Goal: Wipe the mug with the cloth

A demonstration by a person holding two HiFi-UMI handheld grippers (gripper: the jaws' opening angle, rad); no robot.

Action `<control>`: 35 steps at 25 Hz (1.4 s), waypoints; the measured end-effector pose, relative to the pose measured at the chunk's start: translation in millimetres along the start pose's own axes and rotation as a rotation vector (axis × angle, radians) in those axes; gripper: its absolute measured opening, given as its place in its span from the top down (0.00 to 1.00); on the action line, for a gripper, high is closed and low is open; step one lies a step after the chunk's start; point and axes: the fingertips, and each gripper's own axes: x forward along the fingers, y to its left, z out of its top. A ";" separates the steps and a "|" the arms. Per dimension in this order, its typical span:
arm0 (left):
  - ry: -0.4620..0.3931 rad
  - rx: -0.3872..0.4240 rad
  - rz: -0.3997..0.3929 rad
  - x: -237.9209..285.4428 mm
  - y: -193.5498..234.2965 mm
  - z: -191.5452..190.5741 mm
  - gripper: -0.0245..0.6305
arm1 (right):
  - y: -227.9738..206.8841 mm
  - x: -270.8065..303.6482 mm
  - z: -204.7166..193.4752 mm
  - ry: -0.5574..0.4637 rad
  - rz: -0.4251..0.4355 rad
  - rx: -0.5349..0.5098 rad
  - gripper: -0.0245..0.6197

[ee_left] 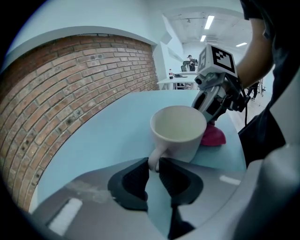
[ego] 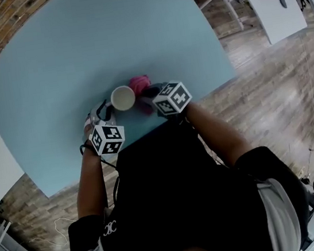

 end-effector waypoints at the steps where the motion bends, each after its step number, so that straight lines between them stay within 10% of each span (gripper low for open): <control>1: 0.007 -0.004 0.008 0.1 0.7 -0.6 0.86 | 1.1 -1.1 1.3 -0.004 0.008 -0.009 0.90; 12: 0.091 -0.018 0.075 1.6 4.6 -0.1 0.85 | 33.5 -40.7 47.5 -0.145 0.084 -0.216 0.90; 18: 0.131 -0.328 0.103 -1.4 4.2 -8.9 0.87 | 19.1 -16.5 26.1 -0.067 0.042 -0.237 0.90; 23: 0.153 -0.435 0.184 -5.5 2.5 -14.0 0.87 | 14.7 -1.8 1.8 -0.008 0.007 -0.223 0.90; 35: 0.187 -0.459 0.158 -10.6 -15.5 -17.2 0.87 | 24.5 -20.6 35.6 -0.124 0.062 -0.191 0.90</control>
